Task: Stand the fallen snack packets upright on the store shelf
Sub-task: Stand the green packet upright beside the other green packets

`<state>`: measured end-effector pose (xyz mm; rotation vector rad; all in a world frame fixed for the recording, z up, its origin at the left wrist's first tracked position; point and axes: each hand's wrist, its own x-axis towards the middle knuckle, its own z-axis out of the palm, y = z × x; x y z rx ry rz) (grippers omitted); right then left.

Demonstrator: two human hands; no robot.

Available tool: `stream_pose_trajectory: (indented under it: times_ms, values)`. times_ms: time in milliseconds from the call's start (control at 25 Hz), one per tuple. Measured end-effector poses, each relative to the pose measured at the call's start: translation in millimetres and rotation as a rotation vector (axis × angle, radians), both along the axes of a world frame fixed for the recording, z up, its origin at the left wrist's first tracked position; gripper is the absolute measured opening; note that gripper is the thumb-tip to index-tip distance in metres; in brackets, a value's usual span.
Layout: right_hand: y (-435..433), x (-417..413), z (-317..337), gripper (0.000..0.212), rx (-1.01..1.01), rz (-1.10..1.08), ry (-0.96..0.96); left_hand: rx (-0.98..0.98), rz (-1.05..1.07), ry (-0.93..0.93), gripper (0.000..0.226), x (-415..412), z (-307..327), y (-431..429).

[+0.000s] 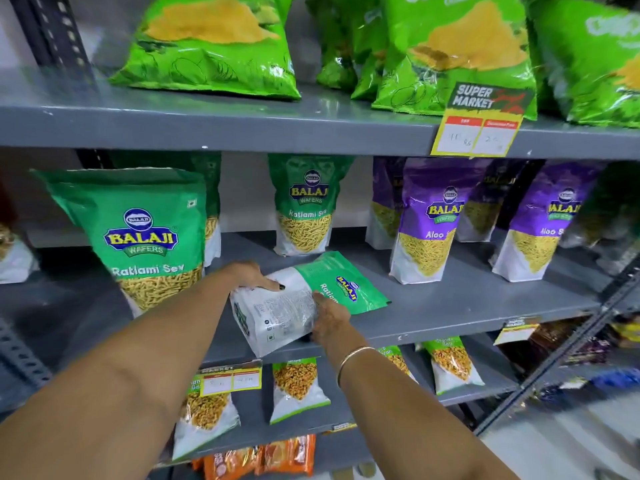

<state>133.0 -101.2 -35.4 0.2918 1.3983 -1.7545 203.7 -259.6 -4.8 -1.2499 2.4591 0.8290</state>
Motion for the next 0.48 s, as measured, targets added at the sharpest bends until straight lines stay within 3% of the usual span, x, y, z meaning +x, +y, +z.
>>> stream_pose_trajectory:
  times_ms: [120,280,480]
  values:
    - [-6,-2,9,0.029,-0.020,-0.129,0.050,0.146,0.088,0.081,0.079,3,2,3]
    - [-10,-10,25,0.047,0.030,-0.210,0.311,0.341,0.118,0.207,0.081,2,18,9]
    - [-14,-38,50,0.053,-0.098,-0.029,0.600,0.249,0.197,0.443,0.075,-5,29,22]
